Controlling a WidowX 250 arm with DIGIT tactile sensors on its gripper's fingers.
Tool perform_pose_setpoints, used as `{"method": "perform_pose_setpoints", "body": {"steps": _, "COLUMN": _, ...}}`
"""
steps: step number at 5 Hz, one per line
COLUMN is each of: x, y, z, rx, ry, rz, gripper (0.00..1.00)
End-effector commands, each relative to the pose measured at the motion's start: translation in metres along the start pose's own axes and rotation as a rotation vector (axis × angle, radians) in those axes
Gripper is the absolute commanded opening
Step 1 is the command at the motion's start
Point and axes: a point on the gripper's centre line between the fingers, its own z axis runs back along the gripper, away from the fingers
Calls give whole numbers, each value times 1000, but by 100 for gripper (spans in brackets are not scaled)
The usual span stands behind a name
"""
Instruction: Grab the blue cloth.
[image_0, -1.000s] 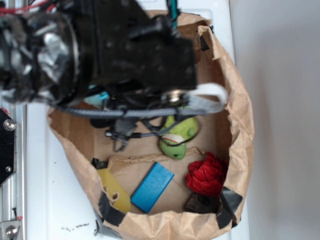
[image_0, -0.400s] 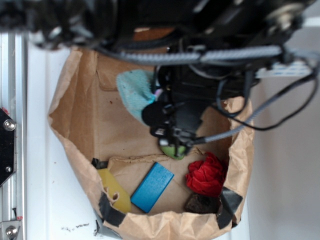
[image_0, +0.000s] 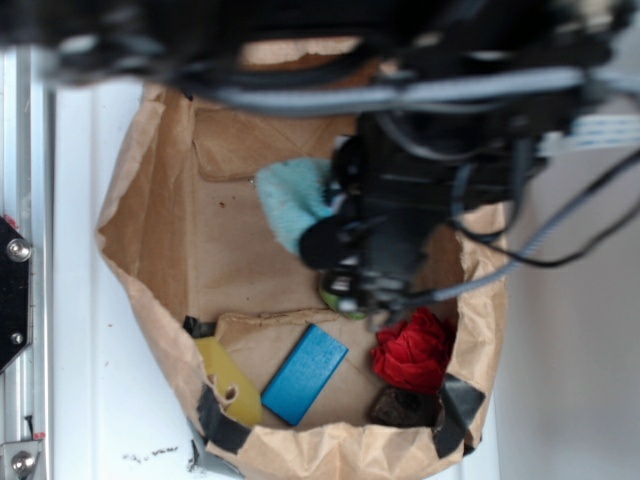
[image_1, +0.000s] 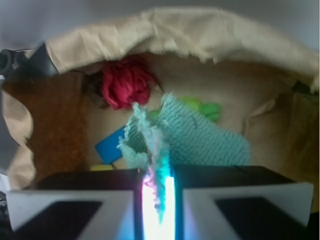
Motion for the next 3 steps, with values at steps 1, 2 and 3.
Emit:
{"method": "perform_pose_setpoints", "body": {"steps": 1, "x": -11, "y": -2, "z": 31, "rx": 53, "ry": -188, "rz": -36, "gripper": 0}}
{"method": "perform_pose_setpoints", "body": {"steps": 2, "x": -8, "y": -3, "z": 30, "rx": 68, "ry": -178, "rz": -26, "gripper": 0}}
{"method": "perform_pose_setpoints", "body": {"steps": 3, "x": -9, "y": -3, "z": 30, "rx": 73, "ry": -165, "rz": -20, "gripper": 0}}
